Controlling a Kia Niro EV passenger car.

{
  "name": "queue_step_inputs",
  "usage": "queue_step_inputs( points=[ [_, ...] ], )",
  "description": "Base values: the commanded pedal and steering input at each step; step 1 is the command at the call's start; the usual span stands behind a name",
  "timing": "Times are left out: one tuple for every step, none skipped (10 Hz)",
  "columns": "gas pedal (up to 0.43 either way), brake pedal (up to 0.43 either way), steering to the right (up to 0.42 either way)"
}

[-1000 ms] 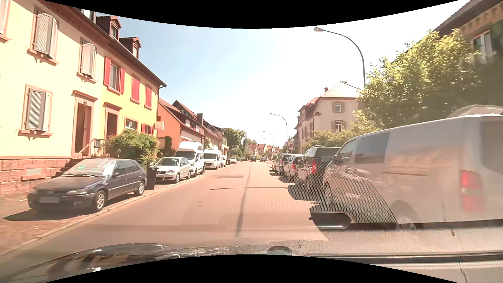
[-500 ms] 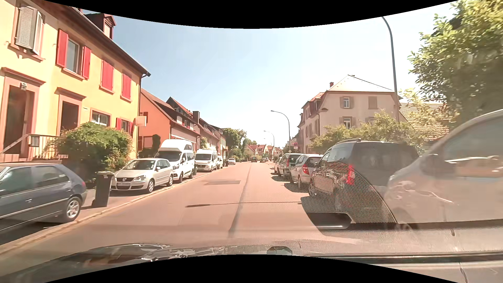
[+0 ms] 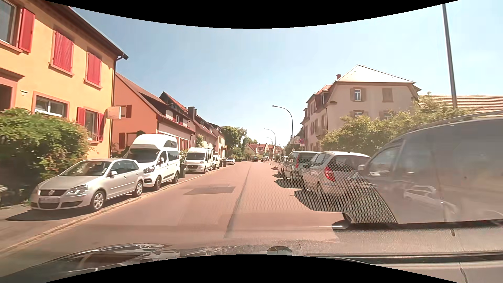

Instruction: Follow the waypoints while adhering to traffic rules and regulations

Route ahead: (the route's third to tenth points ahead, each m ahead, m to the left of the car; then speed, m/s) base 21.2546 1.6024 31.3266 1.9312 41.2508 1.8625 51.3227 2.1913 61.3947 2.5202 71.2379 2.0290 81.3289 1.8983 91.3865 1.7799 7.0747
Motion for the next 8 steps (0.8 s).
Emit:
queue_step_inputs(
  points=[
    [0.098,0.0,-0.004],
    [0.098,0.0,-0.004],
    [0.098,0.0,-0.004],
    [0.098,0.0,-0.004],
    [0.098,0.0,-0.004],
    [0.098,0.0,-0.004],
    [0.098,0.0,-0.004],
    [0.098,0.0,-0.004]
  ],
)
